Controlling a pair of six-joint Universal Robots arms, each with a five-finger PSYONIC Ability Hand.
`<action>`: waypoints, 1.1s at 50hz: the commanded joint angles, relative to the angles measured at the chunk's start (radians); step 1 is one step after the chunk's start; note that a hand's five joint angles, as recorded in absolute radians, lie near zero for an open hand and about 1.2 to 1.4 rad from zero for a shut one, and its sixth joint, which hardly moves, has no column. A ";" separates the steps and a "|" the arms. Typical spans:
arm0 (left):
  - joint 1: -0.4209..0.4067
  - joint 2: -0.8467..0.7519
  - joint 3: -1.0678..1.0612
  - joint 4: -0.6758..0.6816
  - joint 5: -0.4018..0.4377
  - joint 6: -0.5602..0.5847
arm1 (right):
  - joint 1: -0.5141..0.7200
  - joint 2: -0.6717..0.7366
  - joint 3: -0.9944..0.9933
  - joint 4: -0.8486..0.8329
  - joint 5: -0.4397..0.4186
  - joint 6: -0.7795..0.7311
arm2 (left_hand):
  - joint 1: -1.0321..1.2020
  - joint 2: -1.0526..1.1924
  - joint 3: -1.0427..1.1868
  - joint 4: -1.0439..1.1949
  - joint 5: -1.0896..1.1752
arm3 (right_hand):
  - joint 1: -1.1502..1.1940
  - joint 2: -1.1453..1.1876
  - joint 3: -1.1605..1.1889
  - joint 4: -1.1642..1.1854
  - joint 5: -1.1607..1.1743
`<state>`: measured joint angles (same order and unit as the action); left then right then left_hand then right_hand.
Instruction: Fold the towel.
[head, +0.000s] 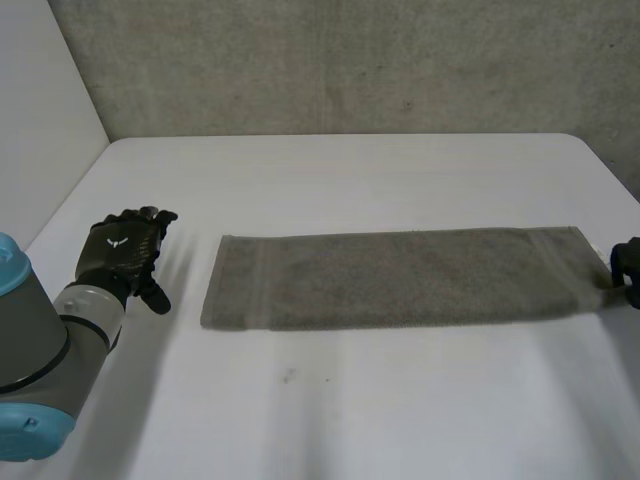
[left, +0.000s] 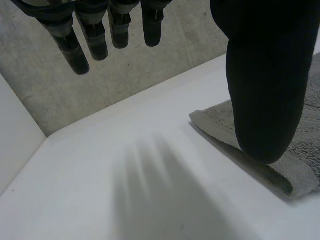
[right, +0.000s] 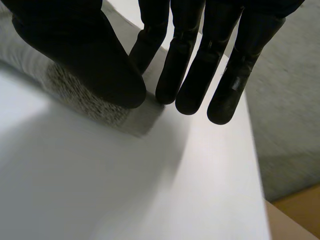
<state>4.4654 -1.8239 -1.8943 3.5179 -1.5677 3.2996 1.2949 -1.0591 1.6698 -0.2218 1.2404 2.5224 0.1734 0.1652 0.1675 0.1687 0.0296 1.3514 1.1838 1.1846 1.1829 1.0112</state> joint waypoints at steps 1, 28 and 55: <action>0.000 0.000 -0.008 0.007 0.000 0.000 | -0.008 0.010 0.042 -0.010 -0.176 -0.001 | 0.001 0.009 0.007 0.006 -0.030 | -0.532 -0.365 -0.366 -0.364 -0.367; 0.000 0.014 -0.032 0.050 0.000 0.000 | -0.054 0.044 -0.008 -0.102 0.025 -0.007 | 0.001 0.009 0.007 0.006 -0.030 | 0.045 0.213 0.212 0.213 0.211; 0.000 0.023 -0.035 0.050 -0.002 0.000 | 0.746 0.025 -0.316 -0.114 0.185 -0.034 | 0.001 0.009 0.007 0.006 -0.030 | 0.045 0.213 0.212 0.213 0.211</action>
<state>4.4655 -1.8007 -1.9285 3.5680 -1.5680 3.2996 1.7359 -1.1188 1.4705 -0.3349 1.4112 2.4890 0.1734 0.1649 0.1675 0.1688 0.0295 1.3888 1.2136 1.2164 1.2172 1.0352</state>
